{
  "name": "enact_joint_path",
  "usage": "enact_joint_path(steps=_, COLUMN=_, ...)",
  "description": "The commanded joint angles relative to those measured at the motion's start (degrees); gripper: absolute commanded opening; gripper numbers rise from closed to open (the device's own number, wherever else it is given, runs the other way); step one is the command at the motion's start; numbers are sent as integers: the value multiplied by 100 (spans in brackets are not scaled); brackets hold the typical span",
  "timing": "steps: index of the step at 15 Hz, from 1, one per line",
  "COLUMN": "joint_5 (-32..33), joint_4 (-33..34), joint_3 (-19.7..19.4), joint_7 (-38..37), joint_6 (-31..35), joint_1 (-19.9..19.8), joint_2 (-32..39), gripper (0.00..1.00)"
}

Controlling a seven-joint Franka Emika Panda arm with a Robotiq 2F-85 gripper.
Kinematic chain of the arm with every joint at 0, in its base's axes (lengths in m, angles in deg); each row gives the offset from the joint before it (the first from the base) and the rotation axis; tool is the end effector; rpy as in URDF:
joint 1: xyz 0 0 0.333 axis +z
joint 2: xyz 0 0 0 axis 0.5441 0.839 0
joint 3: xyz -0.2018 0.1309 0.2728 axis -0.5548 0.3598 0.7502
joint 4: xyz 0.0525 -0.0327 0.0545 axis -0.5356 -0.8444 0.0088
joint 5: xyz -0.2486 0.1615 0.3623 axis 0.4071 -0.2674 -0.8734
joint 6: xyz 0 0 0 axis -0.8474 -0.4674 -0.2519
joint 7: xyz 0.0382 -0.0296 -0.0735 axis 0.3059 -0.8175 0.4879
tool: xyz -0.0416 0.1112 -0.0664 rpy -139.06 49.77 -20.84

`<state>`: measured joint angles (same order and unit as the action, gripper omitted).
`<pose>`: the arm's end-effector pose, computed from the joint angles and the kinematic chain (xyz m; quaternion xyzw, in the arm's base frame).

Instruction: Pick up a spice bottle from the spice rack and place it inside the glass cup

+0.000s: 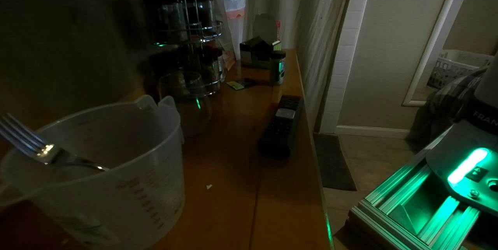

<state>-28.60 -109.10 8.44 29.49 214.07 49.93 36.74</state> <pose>0.5537 0.2702 0.4538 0.8147 0.5693 0.0996 0.0466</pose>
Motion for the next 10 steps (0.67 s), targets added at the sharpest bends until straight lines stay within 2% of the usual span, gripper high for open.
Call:
enact_joint_path(steps=1, joint_5=117, joint_4=158, joint_3=145, joint_7=-68, joint_6=94, joint_1=-114, joint_2=241, gripper=100)
enact_joint_path(steps=9, joint_5=44, joint_4=204, joint_3=165, joint_7=-224, joint_6=413, joint_1=-182, joint_2=439, gripper=99)
enact_joint_path(steps=10, joint_5=42, joint_4=216, joint_3=168, joint_7=-226, joint_6=409, joint_1=-189, joint_2=464, gripper=91)
